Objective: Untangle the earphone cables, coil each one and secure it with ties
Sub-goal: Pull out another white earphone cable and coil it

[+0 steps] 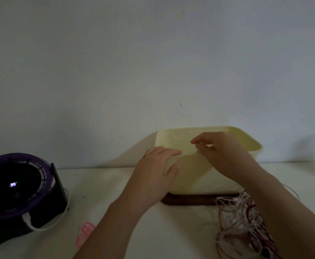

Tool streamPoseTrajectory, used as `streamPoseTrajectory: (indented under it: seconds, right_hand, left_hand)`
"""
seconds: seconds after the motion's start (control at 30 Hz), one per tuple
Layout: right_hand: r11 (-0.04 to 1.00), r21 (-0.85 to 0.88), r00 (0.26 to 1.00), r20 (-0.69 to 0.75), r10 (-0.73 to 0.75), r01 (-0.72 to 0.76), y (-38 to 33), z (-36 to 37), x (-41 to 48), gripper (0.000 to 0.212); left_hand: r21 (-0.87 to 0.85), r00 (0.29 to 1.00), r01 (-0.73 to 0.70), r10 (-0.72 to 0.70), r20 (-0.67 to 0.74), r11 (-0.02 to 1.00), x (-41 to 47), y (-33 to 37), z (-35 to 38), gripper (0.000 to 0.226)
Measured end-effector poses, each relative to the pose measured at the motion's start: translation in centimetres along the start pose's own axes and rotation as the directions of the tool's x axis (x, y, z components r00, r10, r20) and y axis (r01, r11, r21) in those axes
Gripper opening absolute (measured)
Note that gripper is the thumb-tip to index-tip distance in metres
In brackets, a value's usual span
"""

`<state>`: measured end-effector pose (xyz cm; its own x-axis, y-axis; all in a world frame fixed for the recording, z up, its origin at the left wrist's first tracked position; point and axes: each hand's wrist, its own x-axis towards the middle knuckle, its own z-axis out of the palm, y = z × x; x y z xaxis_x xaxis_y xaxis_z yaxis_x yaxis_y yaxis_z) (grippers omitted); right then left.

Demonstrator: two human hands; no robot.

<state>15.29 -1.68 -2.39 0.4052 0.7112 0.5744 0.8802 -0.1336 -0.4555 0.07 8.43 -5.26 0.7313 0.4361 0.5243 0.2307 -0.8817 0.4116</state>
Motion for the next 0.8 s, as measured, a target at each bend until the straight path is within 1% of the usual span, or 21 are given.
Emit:
streamPoseTrajectory:
  seconds: [0.1, 0.2, 0.27, 0.3, 0.37, 0.47, 0.57, 0.6, 0.67, 0.73, 0.8]
  right_hand:
    - [1.0, 0.005, 1.0, 0.014, 0.008, -0.008, -0.4, -0.8, -0.6, 0.018]
    - [1.0, 0.027, 1.0, 0.014, -0.008, 0.008, -0.7, -2.5, -1.9, 0.015]
    - [0.999, 0.035, 0.999, 0.046, -0.021, 0.02, -0.9, -4.0, -2.8, 0.013]
    - [0.999, 0.028, 0.997, 0.069, -0.023, 0.021, -0.9, -5.1, -3.6, 0.013]
    - [1.0, 0.009, 0.989, 0.147, -0.007, 0.006, -0.7, -6.9, -5.2, 0.012]
    - [0.999, -0.016, 0.962, 0.271, 0.039, -0.036, -0.1, -8.6, -7.3, 0.013]
    - [0.988, -0.15, 0.924, 0.374, 0.081, -0.026, 1.2, -7.8, -8.8, 0.023]
    - [0.982, -0.189, 0.902, 0.418, 0.105, -0.026, 1.7, -7.5, -9.4, 0.026]
    - [0.965, -0.263, 0.837, 0.525, 0.152, -0.01, 2.8, -6.8, -10.7, 0.032]
    - [0.943, -0.332, 0.778, 0.6, 0.189, 0.026, 3.5, -6.9, -11.7, 0.034]
    - [0.925, -0.378, 0.756, 0.618, 0.218, 0.042, 3.8, -8.1, -12.6, 0.027]
  left_hand:
    - [0.029, 1.0, -0.001, 0.001, 0.003, 1.0, -0.3, 0.2, 0.3, 0.037]
    - [0.043, 0.997, -0.038, 0.041, -0.066, 0.998, -0.8, 0.9, 0.6, 0.035]
    - [0.017, 0.991, -0.077, 0.079, -0.108, 0.997, -1.4, 1.5, 0.8, 0.031]
    - [-0.023, 0.99, -0.095, 0.092, -0.105, 0.995, -1.8, 2.2, 1.2, 0.029]
    - [-0.092, 0.995, -0.096, 0.093, -0.039, 0.991, -3.0, 3.5, 2.3, 0.024]
    - [-0.191, 0.995, -0.013, 0.032, 0.099, 0.981, -4.5, 5.0, 4.7, 0.023]
    - [-0.289, 0.96, 0.119, -0.036, 0.277, 0.95, -5.2, 6.2, 6.6, 0.043]
    - [-0.287, 0.942, 0.138, -0.036, 0.332, 0.948, -5.3, 6.7, 7.1, 0.047]
    - [-0.235, 0.919, 0.108, -0.007, 0.394, 0.966, -5.6, 7.5, 7.7, 0.04]
    - [-0.123, 0.912, 0.039, 0.015, 0.411, 0.992, -6.1, 7.7, 7.7, 0.033]
    - [-0.07, 0.913, 0.006, 0.023, 0.407, 0.998, -7.0, 7.6, 7.5, 0.033]
